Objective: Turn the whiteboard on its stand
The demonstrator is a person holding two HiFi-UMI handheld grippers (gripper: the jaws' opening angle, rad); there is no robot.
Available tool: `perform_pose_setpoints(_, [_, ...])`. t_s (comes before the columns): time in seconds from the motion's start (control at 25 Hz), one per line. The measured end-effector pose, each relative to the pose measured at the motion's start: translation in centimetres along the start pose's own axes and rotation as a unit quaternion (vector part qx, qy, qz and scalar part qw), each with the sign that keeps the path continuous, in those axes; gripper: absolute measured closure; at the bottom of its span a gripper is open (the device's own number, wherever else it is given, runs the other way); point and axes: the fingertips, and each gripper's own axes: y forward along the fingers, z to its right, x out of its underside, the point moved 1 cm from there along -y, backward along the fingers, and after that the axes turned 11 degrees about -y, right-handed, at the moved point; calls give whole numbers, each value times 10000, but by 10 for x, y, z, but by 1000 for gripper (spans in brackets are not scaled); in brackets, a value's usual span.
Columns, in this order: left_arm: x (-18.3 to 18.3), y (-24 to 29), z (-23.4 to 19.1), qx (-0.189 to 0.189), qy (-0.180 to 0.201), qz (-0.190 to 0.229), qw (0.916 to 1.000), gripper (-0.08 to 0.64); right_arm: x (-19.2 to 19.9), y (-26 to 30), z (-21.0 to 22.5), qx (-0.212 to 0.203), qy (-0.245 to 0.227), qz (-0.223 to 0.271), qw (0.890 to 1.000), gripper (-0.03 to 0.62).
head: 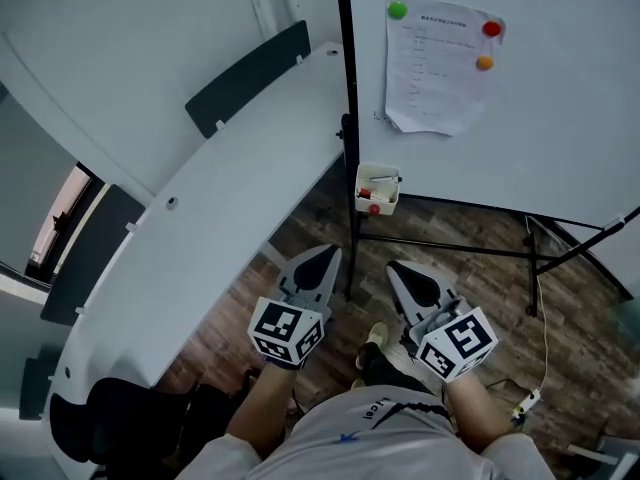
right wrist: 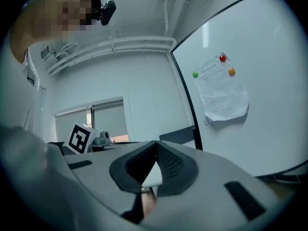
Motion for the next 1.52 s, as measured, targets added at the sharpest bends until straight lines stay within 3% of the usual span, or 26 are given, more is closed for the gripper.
perform_pose_setpoints(0.44, [-36, 118, -65, 384, 220, -59, 9990, 546, -1, 108, 97, -215, 235, 97, 9994, 580])
perform_pose_setpoints(0.68, [-51, 160, -102, 695, 335, -103, 9970, 423, -2, 144, 118, -96, 266, 28, 9996, 580])
perform_pose_setpoints(0.88, [-64, 197, -141, 1207, 374, -275, 9916, 345, -12, 175, 136, 507, 170, 6, 9986, 580])
perform_pose_setpoints(1.16, [-66, 250, -187, 2163, 549, -647, 9726, 244, -18, 219, 136, 1241, 53, -105, 9922, 580])
perform_pose_setpoints(1.52, [-30, 297, -175, 3368, 838, -1219, 9299, 227, -9, 227, 138, 2138, 50, -358, 9762, 580])
